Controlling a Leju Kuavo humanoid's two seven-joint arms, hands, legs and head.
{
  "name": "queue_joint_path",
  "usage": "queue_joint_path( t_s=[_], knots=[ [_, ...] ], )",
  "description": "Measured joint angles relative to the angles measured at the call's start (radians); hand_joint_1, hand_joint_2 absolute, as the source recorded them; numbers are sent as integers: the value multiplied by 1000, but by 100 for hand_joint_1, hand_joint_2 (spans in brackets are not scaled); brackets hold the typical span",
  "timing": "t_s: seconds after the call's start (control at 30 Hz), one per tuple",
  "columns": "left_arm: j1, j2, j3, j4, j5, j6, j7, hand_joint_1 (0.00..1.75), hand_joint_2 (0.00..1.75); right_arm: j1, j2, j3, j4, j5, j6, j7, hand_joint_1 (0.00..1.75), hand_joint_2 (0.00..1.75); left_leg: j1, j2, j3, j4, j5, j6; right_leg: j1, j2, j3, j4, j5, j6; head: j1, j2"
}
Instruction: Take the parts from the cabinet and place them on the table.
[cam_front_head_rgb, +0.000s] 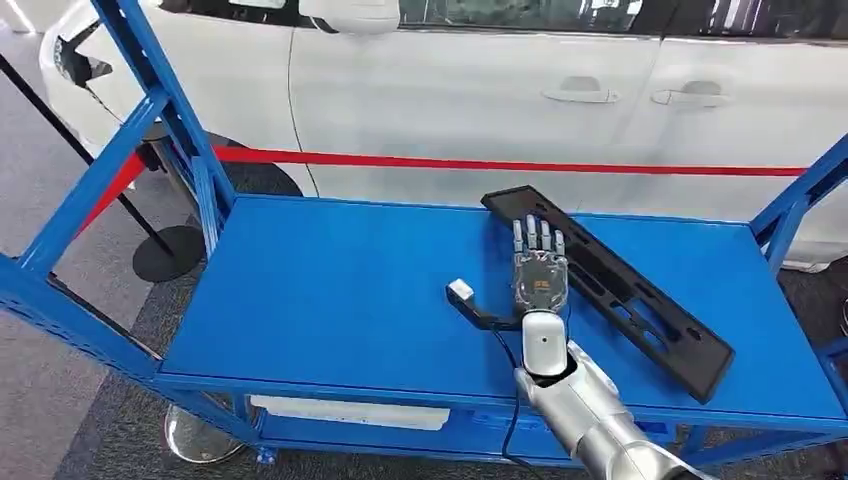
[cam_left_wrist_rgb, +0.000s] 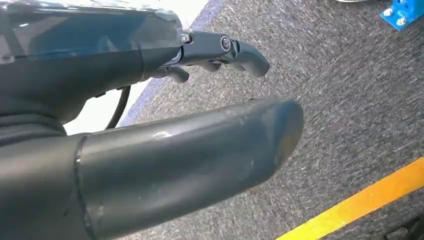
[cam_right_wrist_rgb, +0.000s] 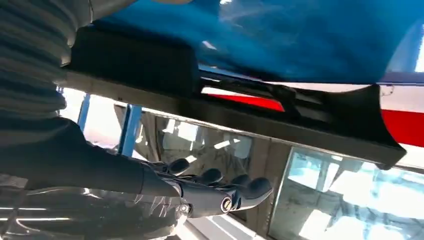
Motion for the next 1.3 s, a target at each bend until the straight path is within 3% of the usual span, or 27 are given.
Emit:
queue_joint_path(
  t_s=[0.13, 0.23, 0.27, 0.33, 0.57, 0.93, 0.97, 1.17, 1.3],
  knots=[
    [-1, 0, 0, 0, 5, 0, 3, 0, 0, 2, -9, 0, 47, 0, -57, 83, 0, 175, 0, 0, 7, -2, -11, -3, 0, -1, 6, -2, -20, -1, 0, 0],
    [-1, 0, 0, 0, 12, -2, 6, 0, 0, 1, -26, 0, 50, 1, -65, 129, 0, 175, 0, 0, 6, -2, -7, -2, 0, -1, 5, -2, -14, -1, 0, 0],
    [-3, 0, 0, 0, 13, -2, 6, 0, 0, 1, -32, 0, 50, 1, -65, 131, 0, 175, 0, 1, 6, -2, -5, 2, 0, 0, 4, -2, -12, -3, 0, 0],
    [-4, 0, 0, 0, 18, -1, 6, 0, 0, 1, -45, -1, 48, 2, -56, 135, 0, 175, 0, 1, 5, -1, -5, 1, 0, 1, 3, -2, -2, 6, 0, 0],
    [2, 2, 26, 0, 56, 10, -18, 0, 0, 82, -102, -58, -150, 2, 47, 138, 0, 175, 0, -1, -1, -1, -6, 1, 0, 0, -1, -2, -5, 5, 0, 0],
    [6, 4, 50, 0, 62, 16, -31, 0, 0, 182, -139, -99, -336, 3, 81, 138, 0, 175, 0, 0, -16, -1, -7, 0, 0, 1, -16, -2, -5, 4, 0, 0],
    [6, 4, 52, 0, 63, 16, -32, 0, 0, 188, -141, -102, -344, 3, 86, 138, 175, 175, 0, 0, -16, -2, -7, 0, 0, 1, -17, -2, -6, 4, 0, 0],
    [7, 4, 58, 0, 69, 24, -41, 0, 0, 214, -140, -111, -367, 3, 108, 138, 175, 175, 0, 0, -17, -2, -7, 0, 0, 1, -18, -2, -6, 4, 0, 0],
    [7, 4, 71, 0, 76, 42, -52, 0, 0, 246, -111, -118, -393, 3, 88, 124, 175, 175, 0, 0, -18, -3, -8, 0, 0, 1, -19, -2, -6, 4, 0, 0]
  ],
)
